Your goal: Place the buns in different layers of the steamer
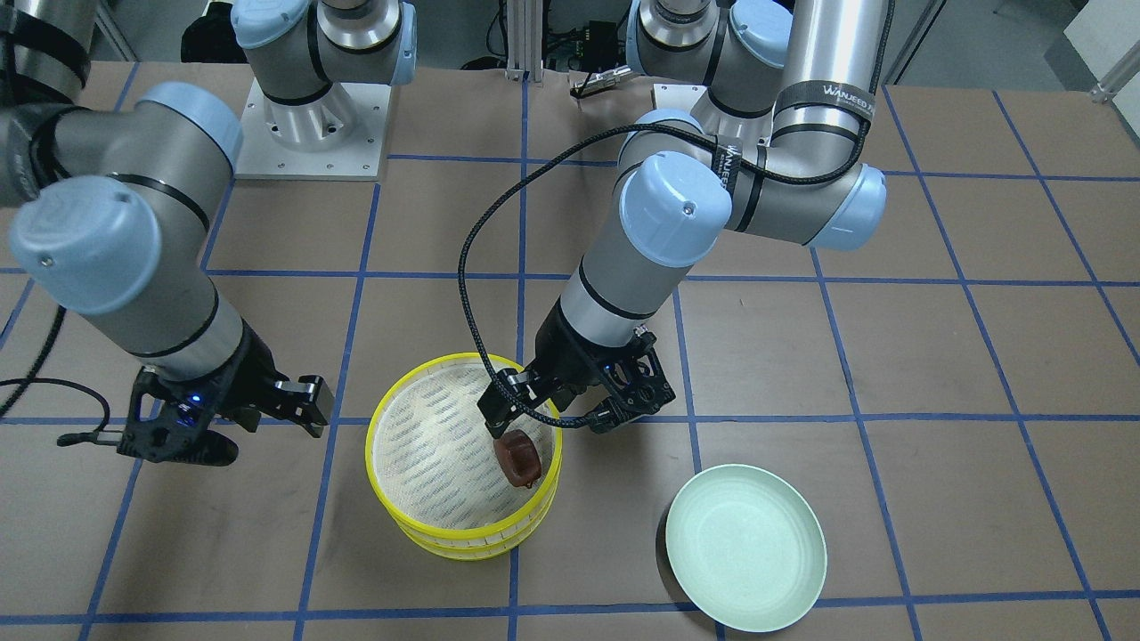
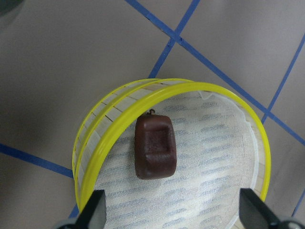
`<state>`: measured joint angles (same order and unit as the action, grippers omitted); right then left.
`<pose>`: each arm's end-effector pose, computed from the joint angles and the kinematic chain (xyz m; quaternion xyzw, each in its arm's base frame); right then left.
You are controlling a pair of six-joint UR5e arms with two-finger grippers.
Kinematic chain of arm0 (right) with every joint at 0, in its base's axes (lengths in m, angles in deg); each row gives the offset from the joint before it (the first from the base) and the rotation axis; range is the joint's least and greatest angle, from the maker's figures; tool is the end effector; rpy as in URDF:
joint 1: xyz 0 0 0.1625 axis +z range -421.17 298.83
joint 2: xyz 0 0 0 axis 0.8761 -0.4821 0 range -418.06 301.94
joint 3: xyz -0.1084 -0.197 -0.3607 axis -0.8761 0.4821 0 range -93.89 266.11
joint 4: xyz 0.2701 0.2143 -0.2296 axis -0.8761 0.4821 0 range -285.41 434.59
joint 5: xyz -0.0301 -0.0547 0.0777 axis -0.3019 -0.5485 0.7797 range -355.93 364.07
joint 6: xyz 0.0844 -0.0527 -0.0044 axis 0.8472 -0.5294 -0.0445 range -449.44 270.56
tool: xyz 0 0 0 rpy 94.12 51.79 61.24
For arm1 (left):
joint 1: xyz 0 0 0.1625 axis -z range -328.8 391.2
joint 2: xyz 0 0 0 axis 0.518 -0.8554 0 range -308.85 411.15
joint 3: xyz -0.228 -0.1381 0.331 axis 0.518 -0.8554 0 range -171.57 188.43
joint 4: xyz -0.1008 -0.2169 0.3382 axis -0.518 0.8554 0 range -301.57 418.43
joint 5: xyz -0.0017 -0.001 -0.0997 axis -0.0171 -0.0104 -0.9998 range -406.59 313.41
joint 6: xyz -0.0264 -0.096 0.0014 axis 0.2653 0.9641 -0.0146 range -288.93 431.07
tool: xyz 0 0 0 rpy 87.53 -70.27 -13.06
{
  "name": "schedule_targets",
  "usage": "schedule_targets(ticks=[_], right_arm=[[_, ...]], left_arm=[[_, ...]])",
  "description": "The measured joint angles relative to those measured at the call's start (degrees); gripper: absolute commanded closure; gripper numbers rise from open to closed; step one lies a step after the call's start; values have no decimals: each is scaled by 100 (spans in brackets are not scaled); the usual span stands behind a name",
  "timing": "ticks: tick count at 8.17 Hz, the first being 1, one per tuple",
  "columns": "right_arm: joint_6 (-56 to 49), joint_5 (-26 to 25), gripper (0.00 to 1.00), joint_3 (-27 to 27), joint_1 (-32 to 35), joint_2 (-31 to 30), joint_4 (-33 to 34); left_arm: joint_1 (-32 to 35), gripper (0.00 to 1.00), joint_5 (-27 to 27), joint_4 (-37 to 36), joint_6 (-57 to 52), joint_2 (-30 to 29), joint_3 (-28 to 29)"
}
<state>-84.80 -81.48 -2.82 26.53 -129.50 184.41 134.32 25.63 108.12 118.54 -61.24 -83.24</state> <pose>0.1165 -0.6181 0.3524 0.0597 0.9973 -0.0194 0.0392 -0.3053 -0.5884 0.3325 0.2679 -0.9409 0.0434 0.2025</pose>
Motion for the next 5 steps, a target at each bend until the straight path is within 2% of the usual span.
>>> schedule_targets(ticks=[2,3,5], right_arm=[[-331,-155,21,13,-179,-436,-434],[-485,-232,21,14,-276,-606,-609],[-626,-283,21,9,-402,-809,-779]], left_arm=[[-29,0,147,36,-355,48,79],[-78,0,390,115,-784,84,134],[-372,0,950,586,-2225,226,204]])
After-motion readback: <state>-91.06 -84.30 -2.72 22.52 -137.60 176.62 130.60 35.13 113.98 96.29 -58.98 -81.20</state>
